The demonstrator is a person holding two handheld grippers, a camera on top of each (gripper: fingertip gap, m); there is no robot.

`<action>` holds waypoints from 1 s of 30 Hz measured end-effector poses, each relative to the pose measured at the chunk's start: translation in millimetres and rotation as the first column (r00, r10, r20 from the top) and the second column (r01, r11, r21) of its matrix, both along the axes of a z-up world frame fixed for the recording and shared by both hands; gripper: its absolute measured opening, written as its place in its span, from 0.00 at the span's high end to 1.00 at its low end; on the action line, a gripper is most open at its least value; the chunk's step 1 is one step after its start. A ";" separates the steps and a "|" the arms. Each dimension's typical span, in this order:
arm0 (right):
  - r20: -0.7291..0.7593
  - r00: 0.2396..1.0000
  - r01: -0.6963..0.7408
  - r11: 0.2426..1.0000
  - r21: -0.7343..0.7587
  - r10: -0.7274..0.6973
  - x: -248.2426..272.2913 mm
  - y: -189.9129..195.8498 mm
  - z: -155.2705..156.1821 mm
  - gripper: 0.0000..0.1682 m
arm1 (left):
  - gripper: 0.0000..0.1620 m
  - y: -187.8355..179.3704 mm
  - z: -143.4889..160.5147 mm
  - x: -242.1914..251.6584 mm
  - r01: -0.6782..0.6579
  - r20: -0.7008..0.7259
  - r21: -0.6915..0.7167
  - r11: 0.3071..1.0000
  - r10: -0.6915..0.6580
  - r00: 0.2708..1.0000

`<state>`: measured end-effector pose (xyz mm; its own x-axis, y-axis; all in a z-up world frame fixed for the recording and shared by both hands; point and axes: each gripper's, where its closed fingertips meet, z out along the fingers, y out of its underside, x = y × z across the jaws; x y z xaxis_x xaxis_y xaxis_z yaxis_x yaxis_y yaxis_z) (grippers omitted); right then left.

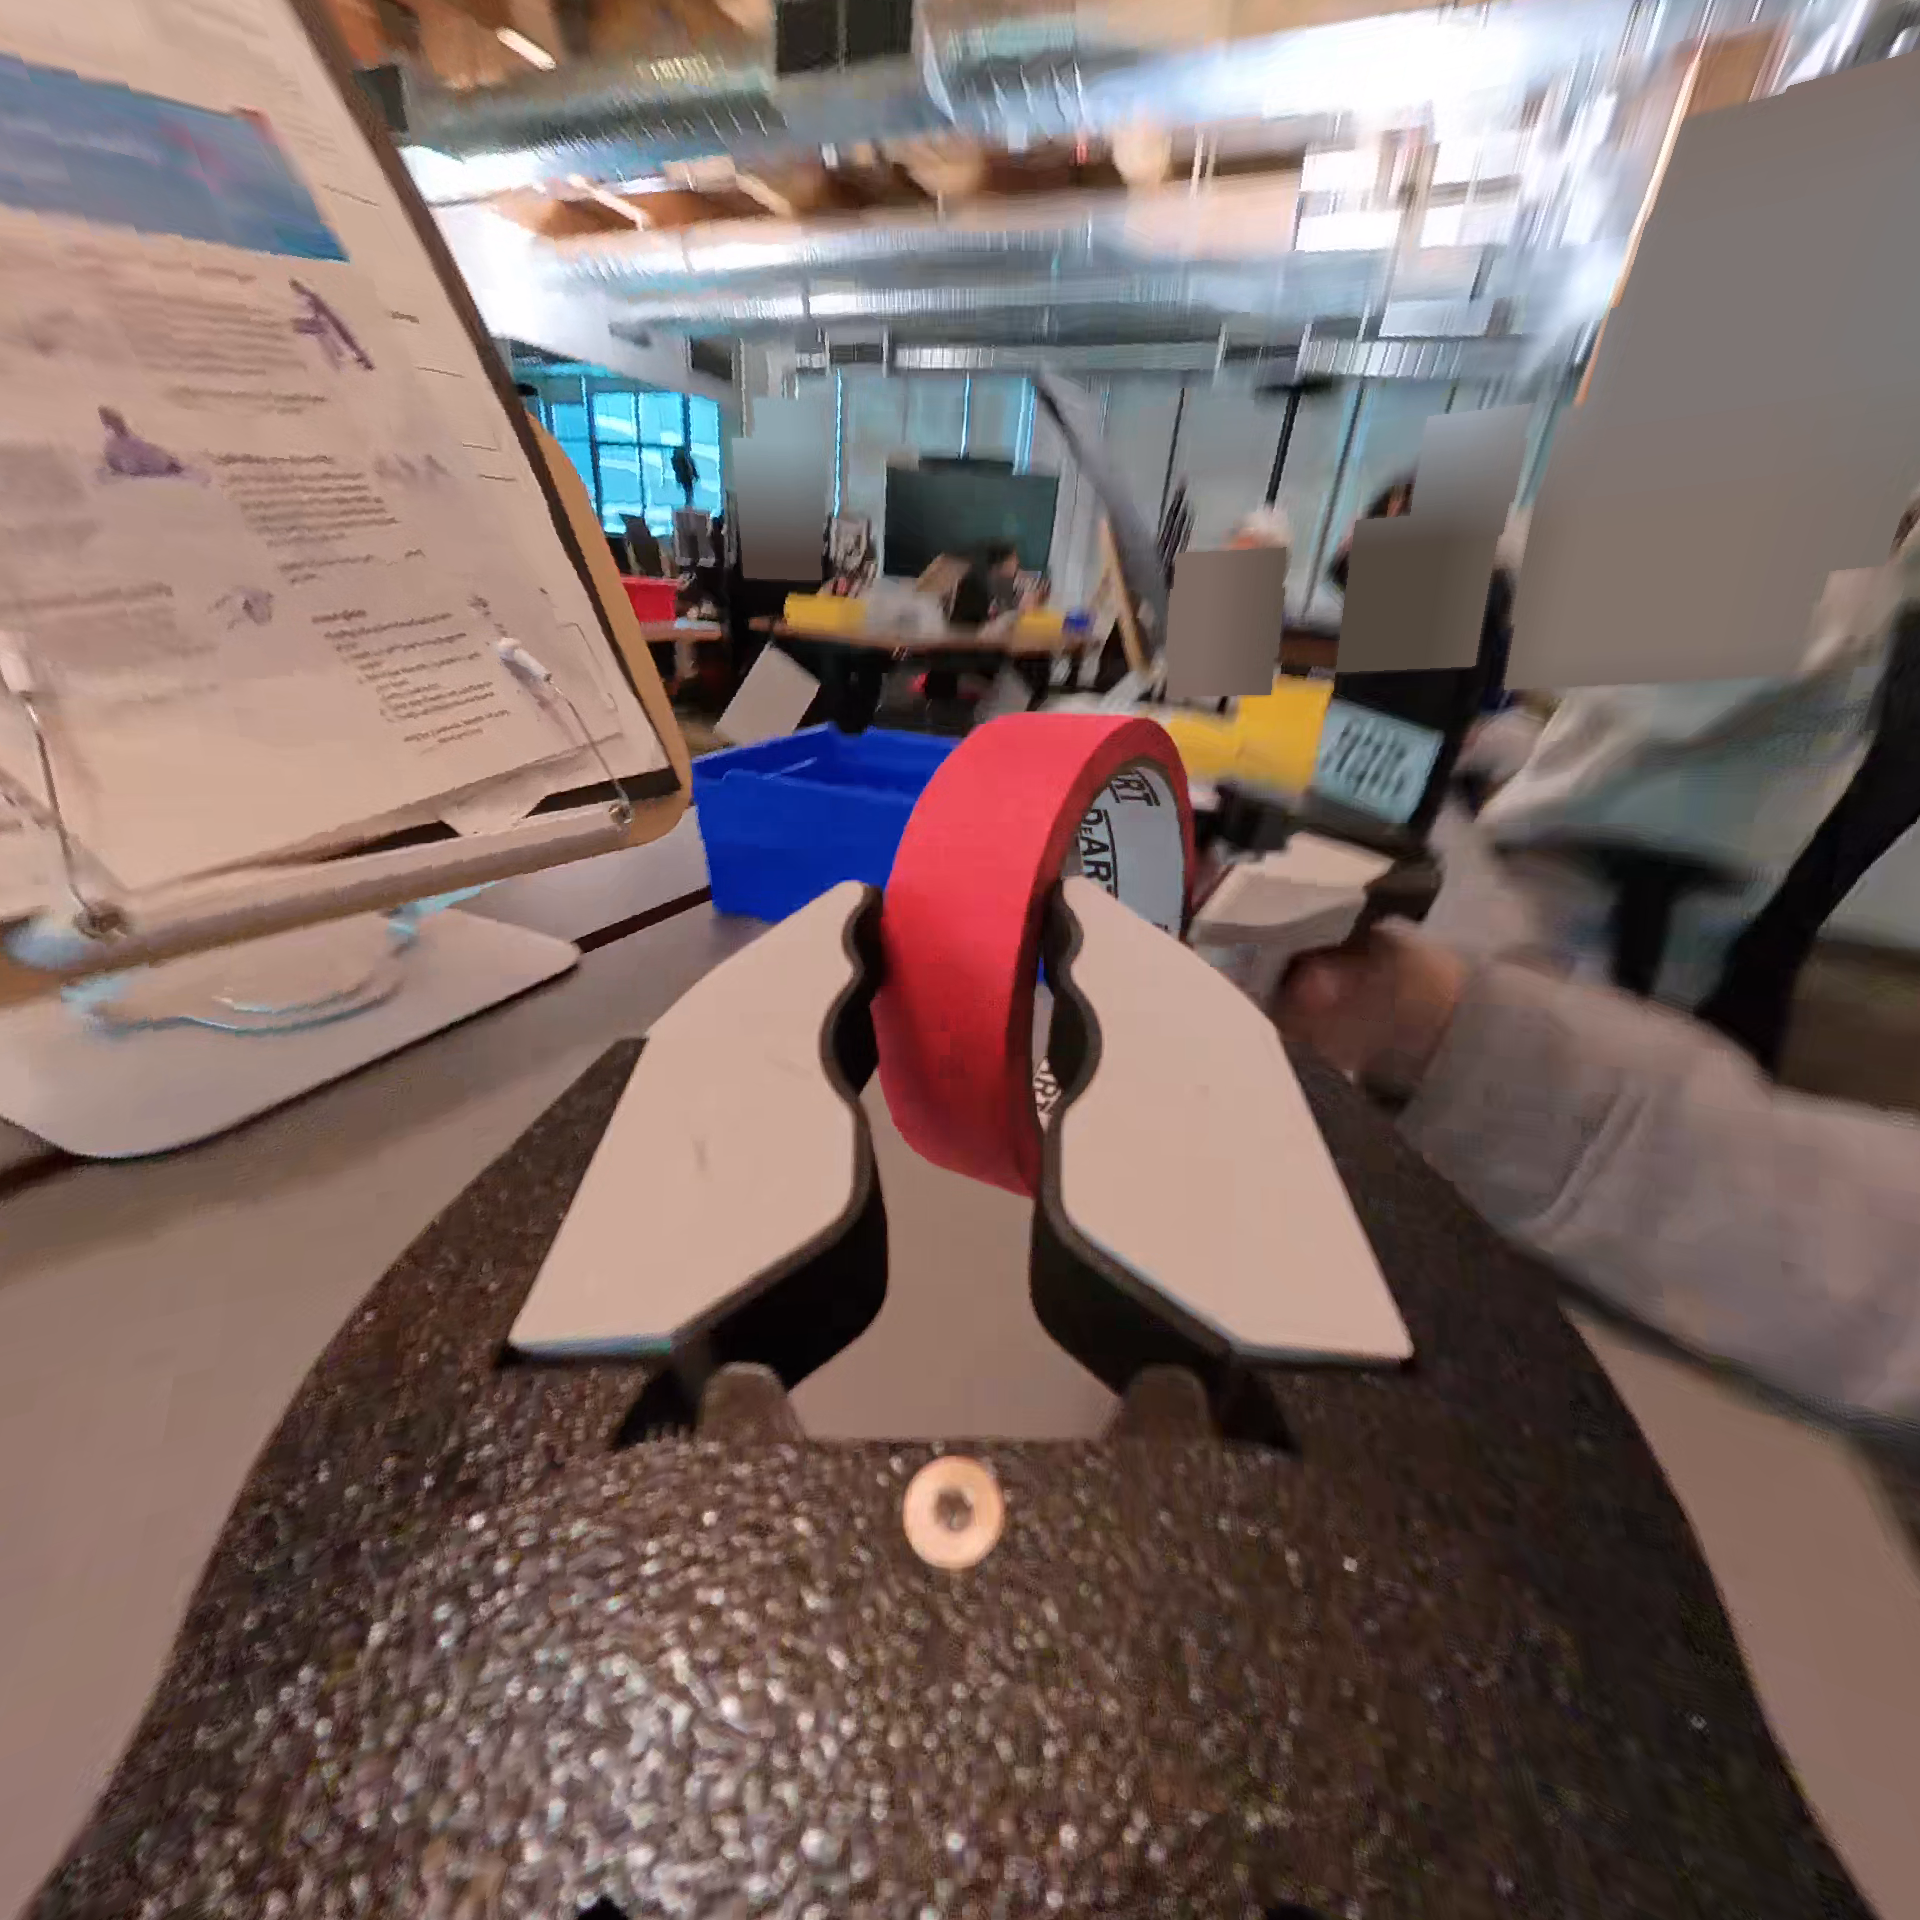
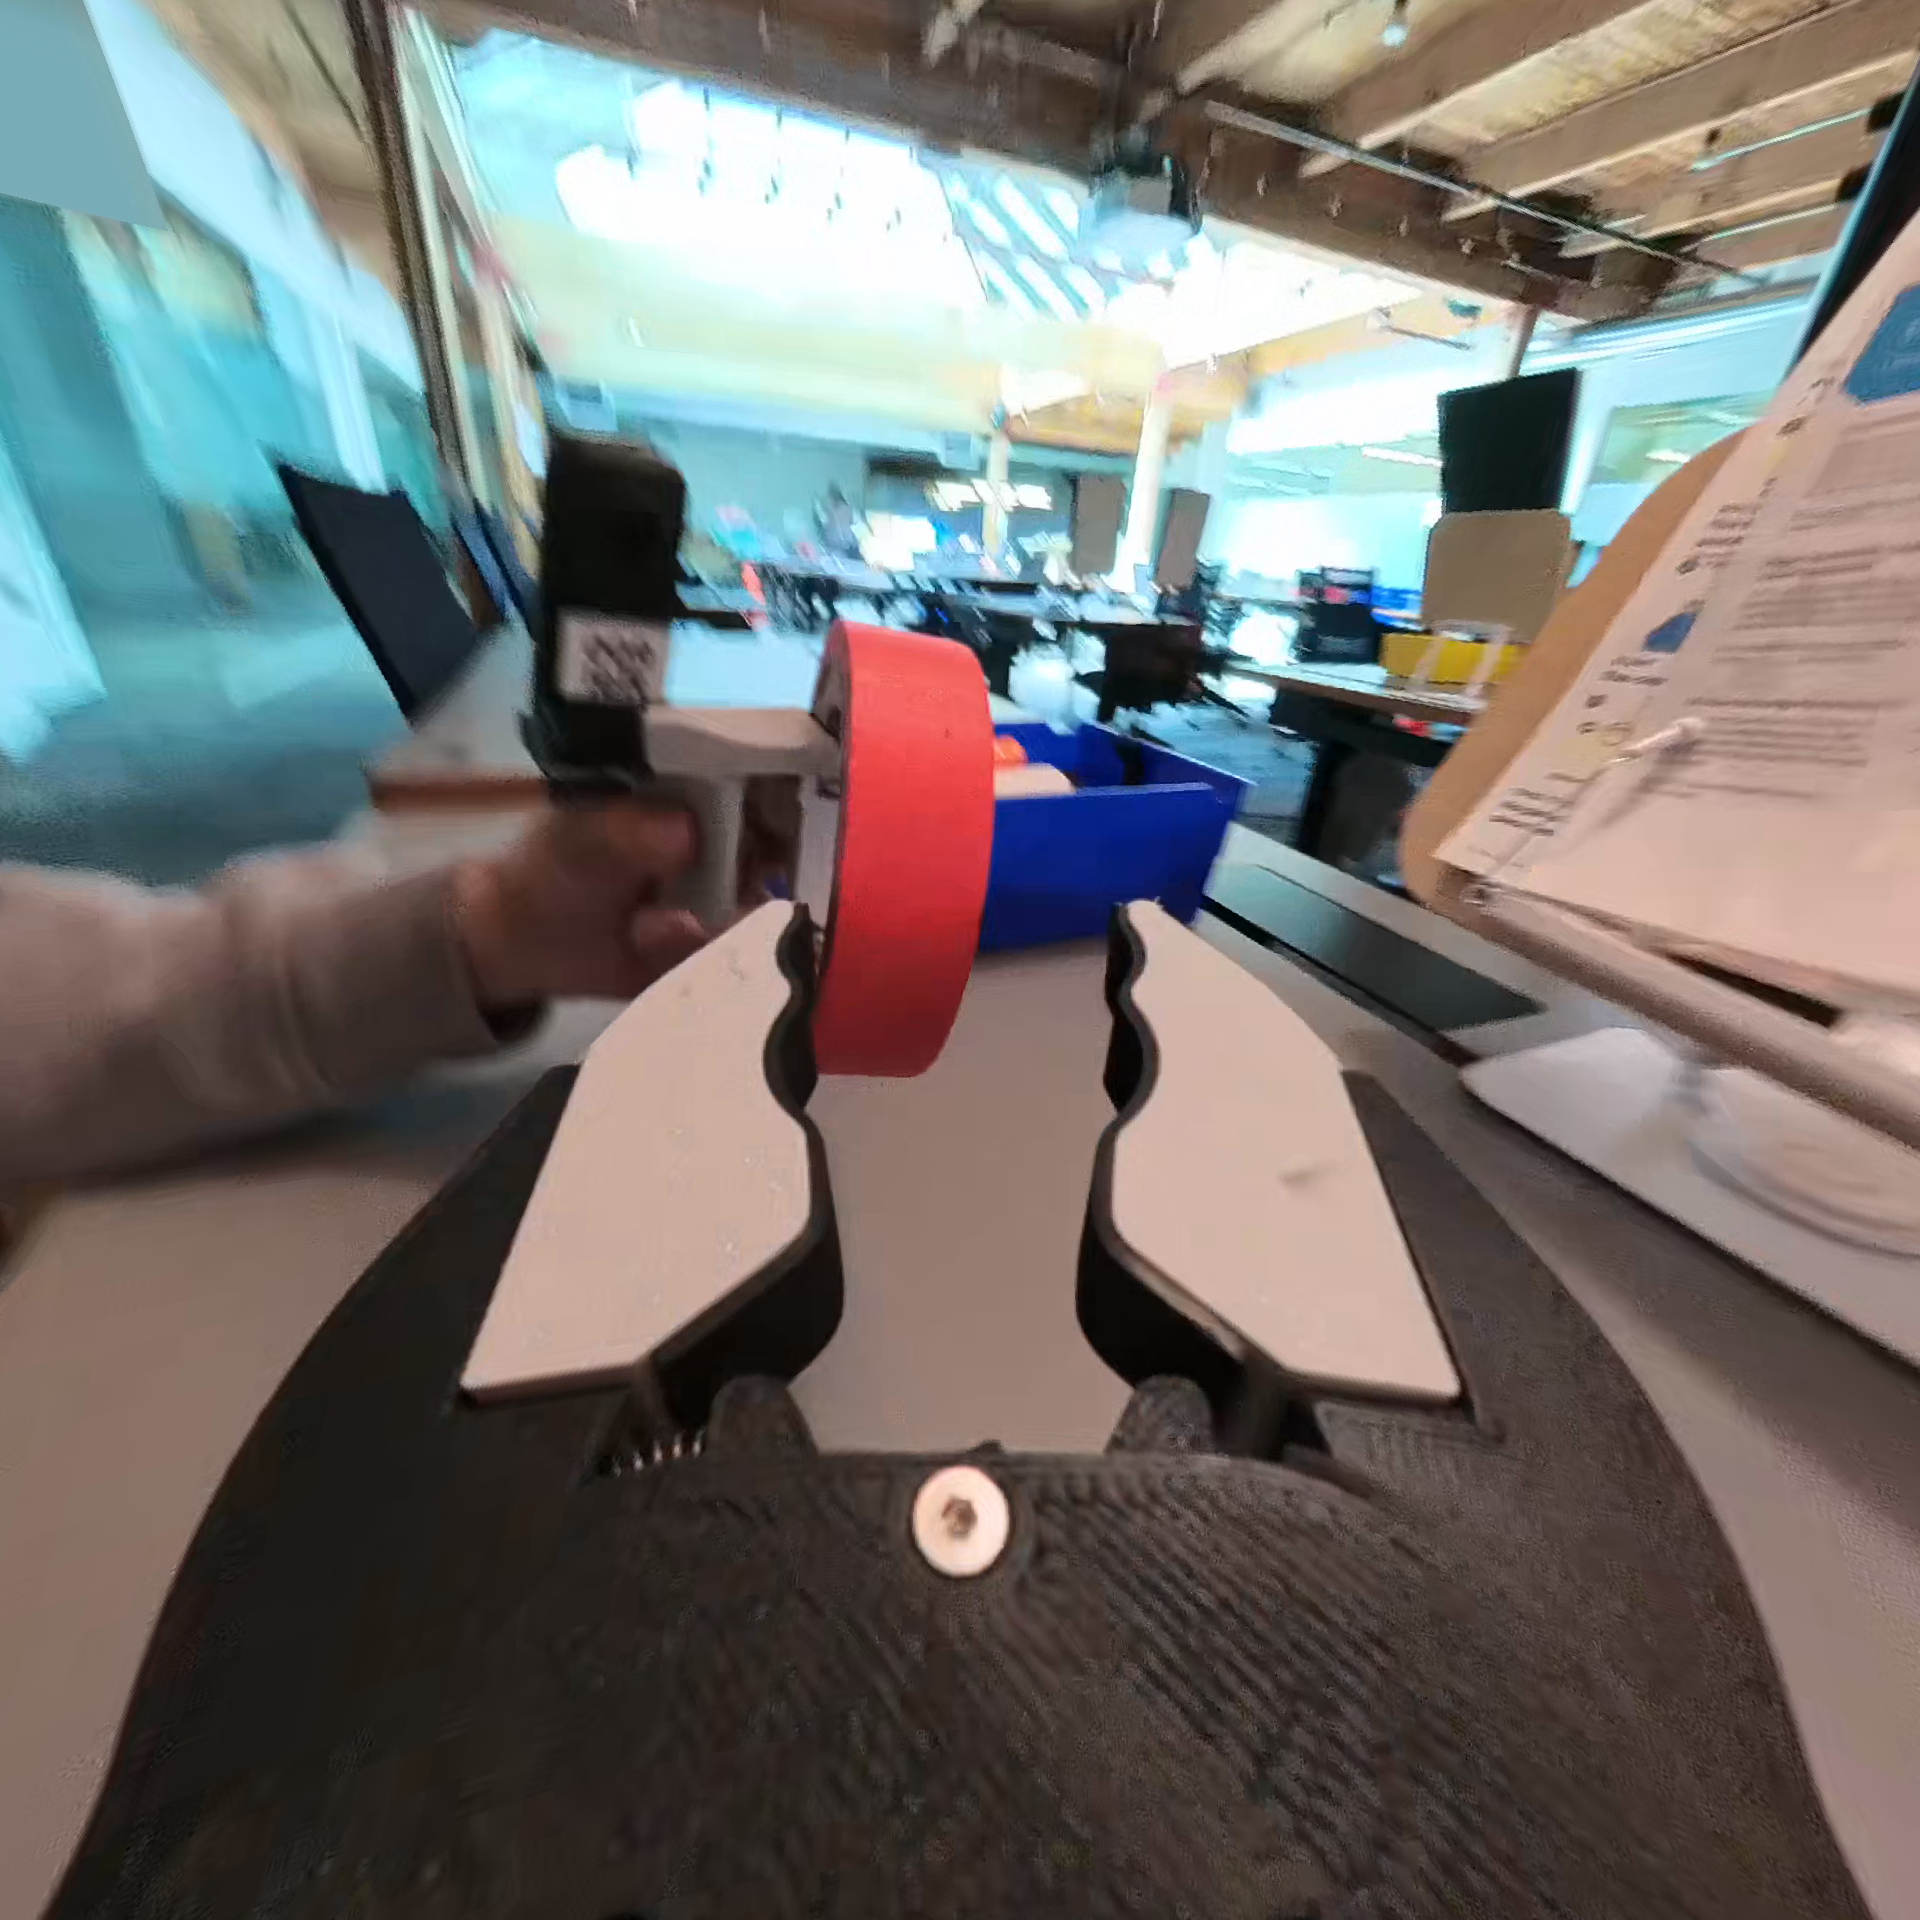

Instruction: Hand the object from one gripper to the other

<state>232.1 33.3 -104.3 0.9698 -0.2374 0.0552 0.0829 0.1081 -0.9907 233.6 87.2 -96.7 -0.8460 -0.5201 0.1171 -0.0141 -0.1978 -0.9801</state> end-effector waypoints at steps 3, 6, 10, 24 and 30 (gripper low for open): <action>-0.068 0.994 -0.078 0.993 0.085 0.083 -7.4 8.9 4.5 0.77 | 0.82 3.3 2.8 3.3 0.029 -0.070 -0.135 0.990 -0.039 0.997; -0.063 0.996 -0.052 0.995 0.086 0.058 -6.4 14.3 3.9 0.82 | 0.82 3.3 -0.4 6.2 0.016 -0.083 -0.145 0.989 -0.029 0.996; -0.162 0.983 -0.079 0.993 0.088 0.093 -2.8 15.5 2.7 0.83 | 0.82 4.8 -1.9 8.3 0.000 -0.076 -0.129 0.992 -0.010 0.997; -0.407 0.910 0.085 0.996 0.011 -0.073 27.8 10.9 -20.7 0.83 | 0.30 -17.6 -82.3 21.6 -0.428 0.466 0.687 0.587 0.096 0.880; -0.386 0.922 0.045 0.999 0.009 -0.038 16.6 24.1 -19.2 0.83 | 0.30 -18.2 -70.6 30.1 -0.512 0.495 0.624 0.591 0.209 0.843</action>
